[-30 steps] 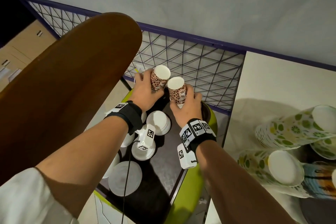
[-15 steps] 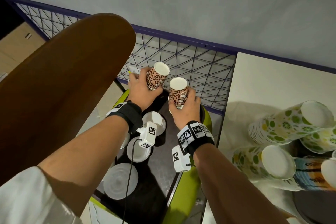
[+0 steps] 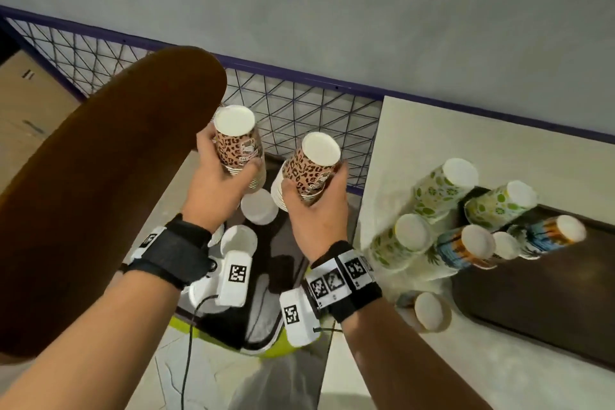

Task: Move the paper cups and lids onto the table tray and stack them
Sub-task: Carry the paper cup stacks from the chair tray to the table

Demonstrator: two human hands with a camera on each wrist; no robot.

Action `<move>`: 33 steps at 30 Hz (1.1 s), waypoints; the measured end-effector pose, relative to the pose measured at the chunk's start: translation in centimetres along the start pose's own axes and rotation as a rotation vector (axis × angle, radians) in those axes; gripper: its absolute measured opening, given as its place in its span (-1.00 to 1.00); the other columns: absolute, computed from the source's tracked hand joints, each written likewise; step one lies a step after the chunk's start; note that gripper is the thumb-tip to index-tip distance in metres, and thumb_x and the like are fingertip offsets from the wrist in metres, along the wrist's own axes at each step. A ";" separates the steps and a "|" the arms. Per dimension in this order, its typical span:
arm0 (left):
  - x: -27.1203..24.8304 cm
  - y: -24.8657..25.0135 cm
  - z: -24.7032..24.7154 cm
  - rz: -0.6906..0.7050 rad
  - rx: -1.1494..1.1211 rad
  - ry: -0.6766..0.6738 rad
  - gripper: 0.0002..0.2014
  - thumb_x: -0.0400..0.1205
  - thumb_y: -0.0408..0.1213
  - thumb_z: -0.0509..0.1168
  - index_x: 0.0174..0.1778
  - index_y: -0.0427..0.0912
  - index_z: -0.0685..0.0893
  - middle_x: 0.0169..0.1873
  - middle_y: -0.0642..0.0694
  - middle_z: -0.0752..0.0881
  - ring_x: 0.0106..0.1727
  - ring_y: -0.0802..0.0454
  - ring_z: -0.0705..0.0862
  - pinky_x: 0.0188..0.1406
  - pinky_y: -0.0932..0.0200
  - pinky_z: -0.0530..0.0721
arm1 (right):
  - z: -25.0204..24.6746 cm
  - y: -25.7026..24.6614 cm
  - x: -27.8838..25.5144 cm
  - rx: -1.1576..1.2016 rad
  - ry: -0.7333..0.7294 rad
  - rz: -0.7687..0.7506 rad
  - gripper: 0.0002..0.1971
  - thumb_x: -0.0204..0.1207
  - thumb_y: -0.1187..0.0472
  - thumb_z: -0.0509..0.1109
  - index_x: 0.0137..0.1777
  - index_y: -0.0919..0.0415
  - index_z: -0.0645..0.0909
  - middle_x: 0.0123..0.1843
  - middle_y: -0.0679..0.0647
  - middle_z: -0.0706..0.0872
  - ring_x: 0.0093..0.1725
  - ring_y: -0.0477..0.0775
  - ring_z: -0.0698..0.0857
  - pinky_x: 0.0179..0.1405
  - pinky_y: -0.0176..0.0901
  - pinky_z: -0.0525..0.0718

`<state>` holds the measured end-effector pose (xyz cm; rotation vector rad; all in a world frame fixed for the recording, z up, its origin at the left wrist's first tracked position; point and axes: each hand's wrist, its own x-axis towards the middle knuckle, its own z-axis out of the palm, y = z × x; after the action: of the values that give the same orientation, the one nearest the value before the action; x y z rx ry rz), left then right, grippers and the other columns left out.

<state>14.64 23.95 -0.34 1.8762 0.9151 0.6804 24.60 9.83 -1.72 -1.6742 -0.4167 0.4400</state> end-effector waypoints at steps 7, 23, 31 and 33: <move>-12.3 3.9 1.4 0.005 -0.015 -0.027 -0.32 0.63 -0.29 0.52 0.58 -0.01 0.28 0.31 0.40 0.58 0.25 0.63 0.58 0.14 0.68 0.48 | -9.7 -2.2 -9.1 0.006 -0.183 -0.043 -0.25 0.41 0.03 0.61 0.52 0.03 0.29 0.38 -0.14 0.64 0.39 -0.24 0.61 0.42 -0.15 0.62; -30.4 5.9 13.4 -0.107 -0.121 -0.078 -0.30 0.59 -0.06 0.56 0.53 0.04 0.29 0.37 0.32 0.60 0.37 0.34 0.64 0.26 0.50 0.56 | -34.5 6.0 -13.6 -0.081 -0.126 0.036 -0.39 0.42 0.28 0.63 0.28 -0.19 0.38 0.19 -0.23 0.67 0.13 -0.40 0.70 0.08 -0.35 0.72; -32.5 2.6 17.2 -0.187 -0.123 -0.081 -0.25 0.60 -0.25 0.57 0.59 -0.04 0.26 0.47 0.09 0.55 0.45 0.28 0.60 0.40 0.34 0.61 | -33.1 14.5 -15.5 -0.285 -0.383 0.127 -0.26 0.31 0.04 0.69 0.43 -0.08 0.39 0.30 -0.11 0.69 0.29 -0.23 0.68 0.33 -0.13 0.68; -32.5 1.4 18.2 -0.211 -0.115 -0.068 -0.22 0.59 -0.22 0.58 0.61 -0.06 0.25 0.49 0.05 0.54 0.48 0.25 0.59 0.44 0.30 0.60 | -32.3 15.7 -15.9 -0.313 -0.446 0.120 -0.24 0.30 0.00 0.68 0.46 -0.06 0.38 0.35 -0.08 0.66 0.33 -0.13 0.66 0.35 -0.10 0.67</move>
<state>10.23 -11.87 -9.60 1.6632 0.9921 0.5265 27.75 -27.90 -12.11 -1.9075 -0.7445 0.8806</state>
